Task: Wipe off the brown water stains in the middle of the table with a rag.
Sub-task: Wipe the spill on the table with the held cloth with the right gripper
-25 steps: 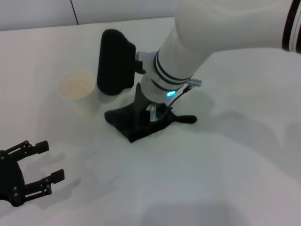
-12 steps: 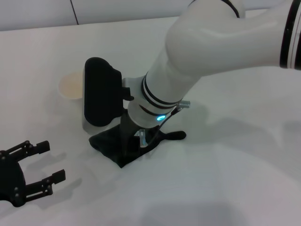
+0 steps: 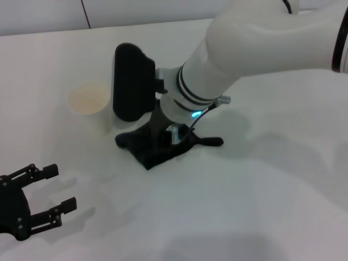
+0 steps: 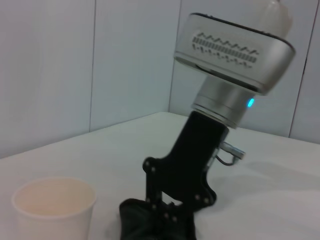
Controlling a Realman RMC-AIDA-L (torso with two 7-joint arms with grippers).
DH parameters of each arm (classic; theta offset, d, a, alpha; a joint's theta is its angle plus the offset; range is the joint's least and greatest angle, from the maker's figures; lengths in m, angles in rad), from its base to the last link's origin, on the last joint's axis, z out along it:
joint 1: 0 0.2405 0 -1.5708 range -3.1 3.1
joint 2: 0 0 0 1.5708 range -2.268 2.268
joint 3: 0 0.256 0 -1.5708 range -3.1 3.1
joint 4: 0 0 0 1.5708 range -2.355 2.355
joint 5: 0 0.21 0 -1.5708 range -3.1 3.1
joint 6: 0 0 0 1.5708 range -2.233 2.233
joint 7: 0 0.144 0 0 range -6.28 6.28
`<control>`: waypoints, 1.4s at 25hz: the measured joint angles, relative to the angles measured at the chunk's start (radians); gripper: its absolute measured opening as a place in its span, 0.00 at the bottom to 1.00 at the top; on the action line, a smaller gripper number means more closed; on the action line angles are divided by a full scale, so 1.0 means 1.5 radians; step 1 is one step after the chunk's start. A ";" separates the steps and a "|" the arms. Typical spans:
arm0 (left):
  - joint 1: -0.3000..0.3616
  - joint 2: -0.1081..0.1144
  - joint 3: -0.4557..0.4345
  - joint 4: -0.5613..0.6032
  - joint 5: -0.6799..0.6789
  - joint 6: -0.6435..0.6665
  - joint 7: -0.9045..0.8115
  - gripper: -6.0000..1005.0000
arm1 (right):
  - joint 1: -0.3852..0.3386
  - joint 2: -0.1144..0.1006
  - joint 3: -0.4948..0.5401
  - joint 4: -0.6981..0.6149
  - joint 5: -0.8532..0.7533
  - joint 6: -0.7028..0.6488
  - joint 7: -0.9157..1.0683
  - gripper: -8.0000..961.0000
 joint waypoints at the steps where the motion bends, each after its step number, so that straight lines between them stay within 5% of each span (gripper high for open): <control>1: 0.000 0.000 0.000 -0.001 0.000 0.000 0.000 0.80 | -0.002 0.000 0.007 0.002 -0.009 0.002 0.000 0.04; 8: 0.000 -0.002 0.000 -0.002 0.000 0.004 0.000 0.80 | -0.015 0.000 0.042 0.017 -0.056 0.013 0.002 0.05; 26: -0.003 -0.003 0.000 -0.002 0.000 0.004 0.000 0.80 | -0.055 0.000 0.000 -0.084 -0.006 -0.044 0.004 0.05; 35: 0.004 -0.002 0.000 -0.002 0.000 0.007 0.007 0.80 | -0.089 -0.004 0.067 -0.126 -0.033 -0.124 -0.004 0.05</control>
